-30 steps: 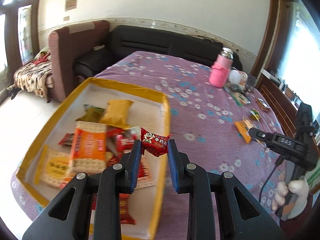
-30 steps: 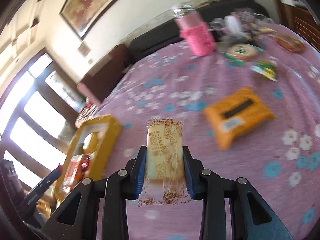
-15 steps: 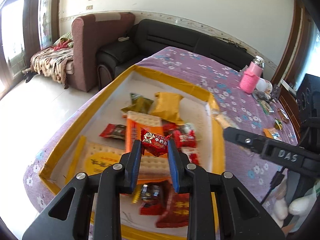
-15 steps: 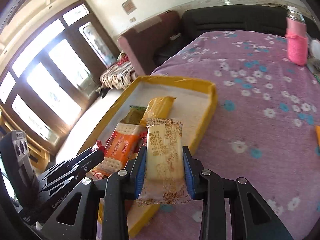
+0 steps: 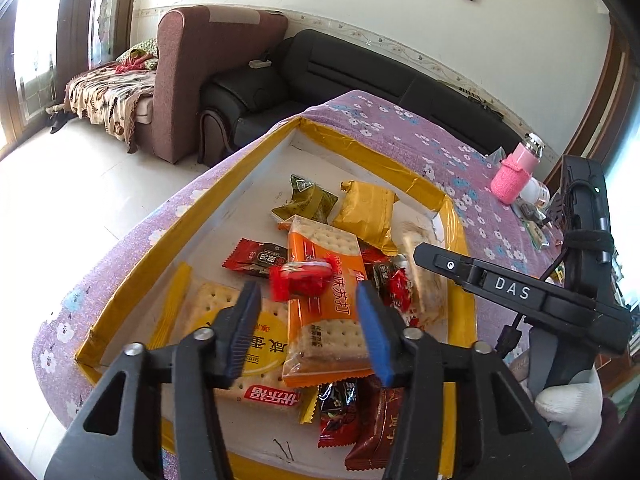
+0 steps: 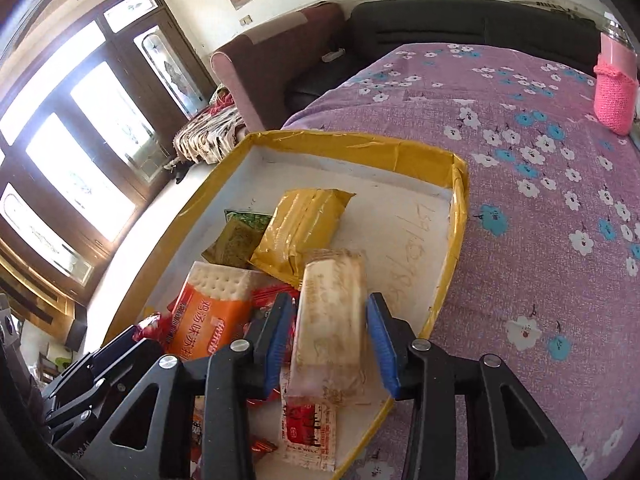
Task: Organize snacks
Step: 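Open both tools to drop the candy and beige packet into the tray, then move both tools back toward the orange pack and green packet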
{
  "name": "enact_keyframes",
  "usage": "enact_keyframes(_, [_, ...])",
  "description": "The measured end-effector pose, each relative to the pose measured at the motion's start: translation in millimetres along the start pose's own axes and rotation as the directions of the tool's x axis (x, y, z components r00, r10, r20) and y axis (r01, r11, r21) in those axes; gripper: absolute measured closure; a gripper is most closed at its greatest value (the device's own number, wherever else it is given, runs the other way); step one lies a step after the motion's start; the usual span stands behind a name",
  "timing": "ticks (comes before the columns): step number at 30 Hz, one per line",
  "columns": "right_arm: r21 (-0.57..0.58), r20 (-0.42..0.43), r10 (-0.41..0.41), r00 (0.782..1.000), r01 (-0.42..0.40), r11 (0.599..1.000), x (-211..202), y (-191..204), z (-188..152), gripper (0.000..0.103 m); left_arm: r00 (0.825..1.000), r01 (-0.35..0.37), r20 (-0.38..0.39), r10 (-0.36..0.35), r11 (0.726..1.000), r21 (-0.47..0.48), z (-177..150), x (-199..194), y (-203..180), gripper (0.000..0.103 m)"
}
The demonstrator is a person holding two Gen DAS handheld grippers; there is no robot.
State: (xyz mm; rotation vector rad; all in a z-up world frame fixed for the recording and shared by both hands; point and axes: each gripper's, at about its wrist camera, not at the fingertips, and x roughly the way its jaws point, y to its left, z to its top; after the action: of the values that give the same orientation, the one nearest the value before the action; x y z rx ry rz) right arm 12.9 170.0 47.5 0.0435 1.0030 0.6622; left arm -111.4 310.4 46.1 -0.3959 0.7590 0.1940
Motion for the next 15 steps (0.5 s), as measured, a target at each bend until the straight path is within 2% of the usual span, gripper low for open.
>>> enact_keyframes(1, [-0.002, 0.008, 0.001, 1.000, -0.001, 1.000, -1.7, 0.6, 0.5, 0.060, 1.000, 0.002, 0.001, -0.002, 1.000, -0.005, 0.0, -0.4, 0.3, 0.045])
enact_keyframes(7, [-0.016, 0.056, 0.008, 0.998, -0.007, 1.000, -21.0, 6.7, -4.2, 0.053, 1.000, -0.025, 0.008, 0.025, 1.000, -0.004, -2.4, -5.3, -5.4, 0.043])
enact_keyframes(10, [-0.030, 0.064, 0.015, 0.998, -0.013, 0.999, -30.6, 11.4, -13.4, 0.049, 0.997, -0.076, 0.012, 0.076, 0.996, 0.034, -4.8, -7.1, -14.8, 0.037])
enact_keyframes(13, [-0.031, 0.057, 0.019, 0.998, -0.017, 0.999, -36.4, 10.9, -23.0, 0.049, 0.991, -0.131, 0.000, 0.132, 0.987, 0.088, -8.5, -6.7, -26.6, 0.037])
enact_keyframes(15, [-0.018, 0.059, 0.031, 0.998, -0.030, 0.999, -45.3, 3.6, -31.4, 0.049, 0.990, -0.141, 0.015, 0.140, 0.983, 0.114, -10.6, -12.0, -33.3, 0.037])
